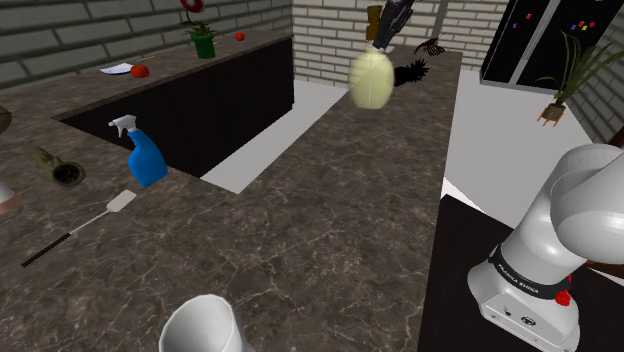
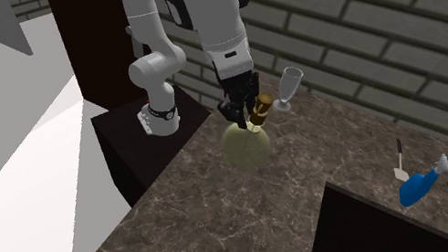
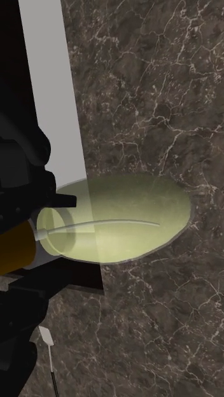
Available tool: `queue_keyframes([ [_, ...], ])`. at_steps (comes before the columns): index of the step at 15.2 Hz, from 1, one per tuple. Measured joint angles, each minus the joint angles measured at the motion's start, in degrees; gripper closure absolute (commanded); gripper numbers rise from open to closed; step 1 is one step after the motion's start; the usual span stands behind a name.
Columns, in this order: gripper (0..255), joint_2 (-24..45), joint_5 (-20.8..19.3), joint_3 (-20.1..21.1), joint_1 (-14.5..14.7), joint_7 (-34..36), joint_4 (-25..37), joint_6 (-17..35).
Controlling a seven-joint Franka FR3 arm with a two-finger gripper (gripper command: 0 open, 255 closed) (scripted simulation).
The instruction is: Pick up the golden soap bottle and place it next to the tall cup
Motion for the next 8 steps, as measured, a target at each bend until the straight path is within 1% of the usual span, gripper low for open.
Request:
queue_keyframes([
  [8, 255, 1.1, 0.0, -0.1, 0.2, 1.3, 7.1, -5.9],
])
